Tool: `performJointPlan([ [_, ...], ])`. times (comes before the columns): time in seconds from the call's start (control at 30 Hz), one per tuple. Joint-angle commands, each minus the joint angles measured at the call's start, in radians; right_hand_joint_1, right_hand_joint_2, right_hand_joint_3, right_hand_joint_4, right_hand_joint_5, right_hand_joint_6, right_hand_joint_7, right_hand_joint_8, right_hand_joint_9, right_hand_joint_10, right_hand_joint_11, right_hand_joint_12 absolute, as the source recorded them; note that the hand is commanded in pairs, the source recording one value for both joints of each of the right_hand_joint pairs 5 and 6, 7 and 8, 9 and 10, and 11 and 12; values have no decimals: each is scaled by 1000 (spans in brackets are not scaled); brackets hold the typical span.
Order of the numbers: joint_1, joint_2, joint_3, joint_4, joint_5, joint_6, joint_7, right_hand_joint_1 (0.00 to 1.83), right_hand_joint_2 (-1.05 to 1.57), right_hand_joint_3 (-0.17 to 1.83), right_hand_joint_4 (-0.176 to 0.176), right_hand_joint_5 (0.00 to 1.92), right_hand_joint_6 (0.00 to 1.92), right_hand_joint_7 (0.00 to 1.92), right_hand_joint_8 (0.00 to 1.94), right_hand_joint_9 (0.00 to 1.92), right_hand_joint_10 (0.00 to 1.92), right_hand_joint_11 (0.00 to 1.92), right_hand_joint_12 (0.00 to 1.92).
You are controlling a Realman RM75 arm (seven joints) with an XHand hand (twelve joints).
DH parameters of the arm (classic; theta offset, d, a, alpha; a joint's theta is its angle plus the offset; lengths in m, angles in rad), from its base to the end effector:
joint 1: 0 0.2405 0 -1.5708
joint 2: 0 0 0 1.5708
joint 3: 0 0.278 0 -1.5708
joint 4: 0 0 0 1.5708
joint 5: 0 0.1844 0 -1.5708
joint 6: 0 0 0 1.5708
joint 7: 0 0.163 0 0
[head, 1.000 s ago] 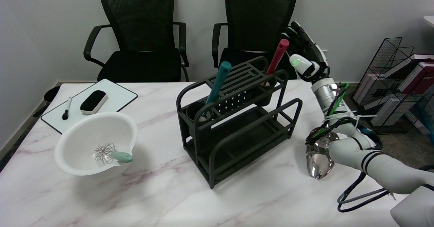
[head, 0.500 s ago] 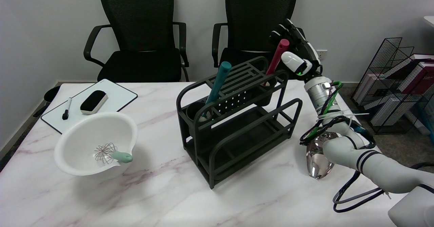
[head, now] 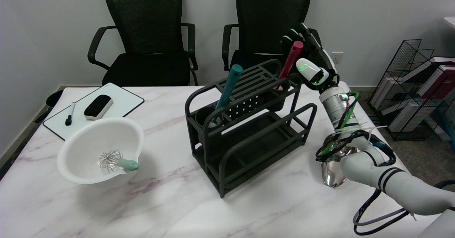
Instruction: Pick up the pink sponge bottle brush.
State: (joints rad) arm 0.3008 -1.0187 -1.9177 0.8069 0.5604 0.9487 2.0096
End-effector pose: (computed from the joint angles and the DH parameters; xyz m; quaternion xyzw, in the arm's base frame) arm -0.2468 -0.3767 0.4207 0.5281 -0.4501 0.6543 0.3005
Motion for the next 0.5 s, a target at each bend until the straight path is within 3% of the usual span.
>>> performJointPlan([
  [0.03, -77, 4, 10, 107, -1, 24, 8, 1190, -169, 1283, 0, 109, 109, 271, 271, 353, 353, 332, 332],
  [0.13, -68, 4, 4, 114, -9, 17, 6, 1190, -162, 1286, 0, 109, 109, 267, 267, 350, 350, 327, 327],
  [0.17, -58, 4, -80, 206, -21, 66, 132, 1190, -160, 1287, 0, 109, 109, 266, 266, 350, 350, 326, 326],
  [0.23, -62, 4, 4, 120, -25, 13, 6, 1190, -156, 1288, 0, 109, 109, 265, 265, 349, 349, 324, 324],
  [0.5, -67, 4, 4, 160, -36, -10, 5, 1189, -120, 1279, 0, 121, 121, 264, 264, 347, 347, 317, 317],
])
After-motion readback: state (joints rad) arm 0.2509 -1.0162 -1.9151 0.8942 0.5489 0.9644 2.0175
